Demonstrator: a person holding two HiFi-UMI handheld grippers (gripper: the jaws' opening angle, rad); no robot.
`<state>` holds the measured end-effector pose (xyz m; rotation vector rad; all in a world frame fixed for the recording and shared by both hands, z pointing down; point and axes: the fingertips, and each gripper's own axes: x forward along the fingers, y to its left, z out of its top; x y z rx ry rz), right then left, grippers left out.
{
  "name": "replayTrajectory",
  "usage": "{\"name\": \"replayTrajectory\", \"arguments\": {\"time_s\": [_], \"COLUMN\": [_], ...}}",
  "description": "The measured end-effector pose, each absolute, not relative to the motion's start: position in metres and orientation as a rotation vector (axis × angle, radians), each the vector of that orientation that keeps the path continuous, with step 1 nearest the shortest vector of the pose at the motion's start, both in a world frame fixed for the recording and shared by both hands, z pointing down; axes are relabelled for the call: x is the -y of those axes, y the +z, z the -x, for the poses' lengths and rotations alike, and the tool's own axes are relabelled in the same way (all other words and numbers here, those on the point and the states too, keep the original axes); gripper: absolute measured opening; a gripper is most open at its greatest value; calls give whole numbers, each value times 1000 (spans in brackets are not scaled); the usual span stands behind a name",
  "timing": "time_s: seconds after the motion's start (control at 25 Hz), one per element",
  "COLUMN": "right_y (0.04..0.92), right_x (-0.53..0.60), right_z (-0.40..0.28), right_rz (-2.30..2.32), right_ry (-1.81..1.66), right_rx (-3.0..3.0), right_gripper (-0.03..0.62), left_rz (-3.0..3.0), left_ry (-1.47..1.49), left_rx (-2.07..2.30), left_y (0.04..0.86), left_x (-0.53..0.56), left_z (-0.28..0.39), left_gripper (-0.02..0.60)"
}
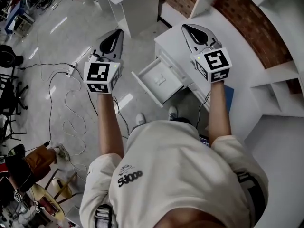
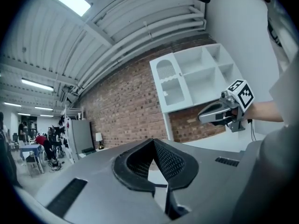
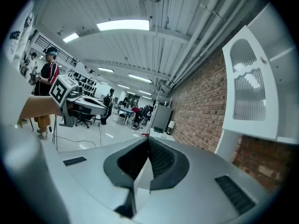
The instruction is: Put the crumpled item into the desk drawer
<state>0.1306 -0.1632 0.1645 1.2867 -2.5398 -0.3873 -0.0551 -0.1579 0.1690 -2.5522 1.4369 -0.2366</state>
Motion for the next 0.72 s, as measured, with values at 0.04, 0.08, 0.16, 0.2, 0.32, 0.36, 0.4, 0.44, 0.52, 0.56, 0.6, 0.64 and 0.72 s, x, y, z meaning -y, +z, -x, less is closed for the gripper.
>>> {"name": "replayTrajectory", "arguments": {"time_s": [0.04, 0.08, 0.16, 0.2, 0.32, 0.36, 0.4, 0.44, 0.52, 0.56, 0.6, 0.64, 0.72], "right_y": [160, 155, 150, 149, 149, 149, 148, 146, 141, 138, 136, 134, 133], "right_x": [160, 158, 154, 152, 149, 148, 147, 146, 144, 143, 142, 141, 139], "right_z": [-132, -132, -132, -132, -135, -136, -136, -137, -136, -135, -134, -133, -129], "right_rz": [-1293, -1299, -1310, -1314, -1320, -1321, -1321, -1320, -1316, -1314, -1310, -1303, -1287], "right_ry": [-403, -417, -437, -441, -444, -446, -451, -459, -486, -500, -509, -514, -514], "right_rx": [2540, 2541, 2544, 2546, 2547, 2546, 2545, 2544, 2540, 2539, 2539, 2539, 2539], "right_gripper": [6, 6, 6, 6, 6, 6, 6, 6, 6, 6, 6, 6, 6], "left_rz": [2549, 2544, 2536, 2535, 2527, 2524, 2522, 2519, 2511, 2507, 2503, 2500, 2493], "left_ry": [-242, -245, -241, -238, -242, -245, -248, -251, -258, -259, -259, -258, -255], "left_rx": [-1428, -1419, -1409, -1407, -1397, -1395, -1393, -1392, -1386, -1381, -1375, -1370, -1367], "left_y": [166, 164, 161, 161, 162, 162, 161, 160, 155, 152, 149, 146, 141], "left_x": [156, 154, 150, 148, 144, 142, 141, 141, 140, 139, 139, 139, 138], "left_z": [53, 52, 51, 49, 42, 40, 37, 35, 33, 32, 30, 29, 29], "left_gripper": [12, 12, 12, 12, 12, 12, 12, 12, 12, 12, 12, 12, 12]}}
